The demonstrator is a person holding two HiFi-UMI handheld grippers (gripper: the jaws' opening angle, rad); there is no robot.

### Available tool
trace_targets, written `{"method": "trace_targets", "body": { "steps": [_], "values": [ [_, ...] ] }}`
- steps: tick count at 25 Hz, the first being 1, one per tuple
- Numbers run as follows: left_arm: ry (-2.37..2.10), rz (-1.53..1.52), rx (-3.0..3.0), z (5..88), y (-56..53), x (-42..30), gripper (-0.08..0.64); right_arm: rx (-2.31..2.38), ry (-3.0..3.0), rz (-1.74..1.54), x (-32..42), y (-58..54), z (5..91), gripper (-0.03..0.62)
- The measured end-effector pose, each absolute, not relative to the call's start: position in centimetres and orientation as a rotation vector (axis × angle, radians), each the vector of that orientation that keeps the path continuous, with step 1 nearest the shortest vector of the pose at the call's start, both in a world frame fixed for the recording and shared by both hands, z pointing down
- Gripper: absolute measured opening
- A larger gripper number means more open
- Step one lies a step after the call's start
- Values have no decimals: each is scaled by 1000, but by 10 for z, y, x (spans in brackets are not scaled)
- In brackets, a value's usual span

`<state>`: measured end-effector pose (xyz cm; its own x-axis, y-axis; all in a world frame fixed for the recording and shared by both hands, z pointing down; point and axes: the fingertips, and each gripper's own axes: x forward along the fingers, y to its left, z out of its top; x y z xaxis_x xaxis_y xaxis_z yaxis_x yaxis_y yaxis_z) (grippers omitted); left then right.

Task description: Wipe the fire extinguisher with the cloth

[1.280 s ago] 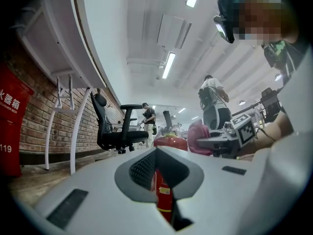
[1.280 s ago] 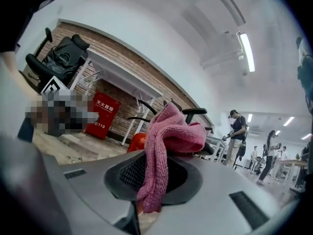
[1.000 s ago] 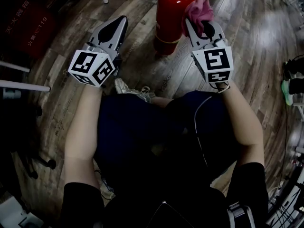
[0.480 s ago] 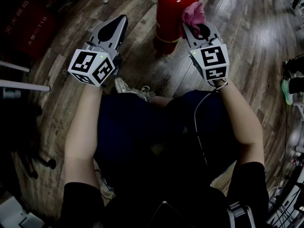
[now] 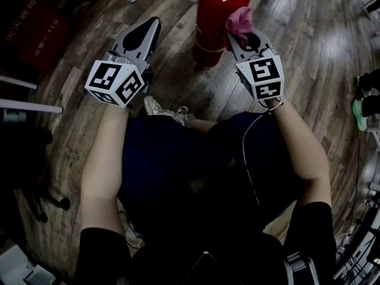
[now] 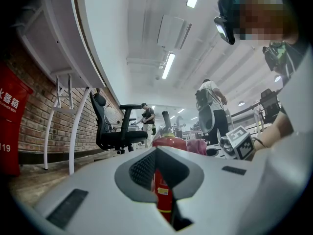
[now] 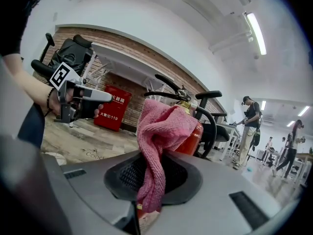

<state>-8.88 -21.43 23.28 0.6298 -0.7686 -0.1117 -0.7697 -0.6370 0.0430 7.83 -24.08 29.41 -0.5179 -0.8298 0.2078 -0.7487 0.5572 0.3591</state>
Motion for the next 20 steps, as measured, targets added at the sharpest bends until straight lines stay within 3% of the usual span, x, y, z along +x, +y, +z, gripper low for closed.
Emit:
{"method": "trace_targets", "body": {
  "steps": [20],
  "values": [
    [1326, 196, -2830, 232, -214, -89, 14, 1239, -2421, -191, 75, -244, 337, 71]
  ]
}}
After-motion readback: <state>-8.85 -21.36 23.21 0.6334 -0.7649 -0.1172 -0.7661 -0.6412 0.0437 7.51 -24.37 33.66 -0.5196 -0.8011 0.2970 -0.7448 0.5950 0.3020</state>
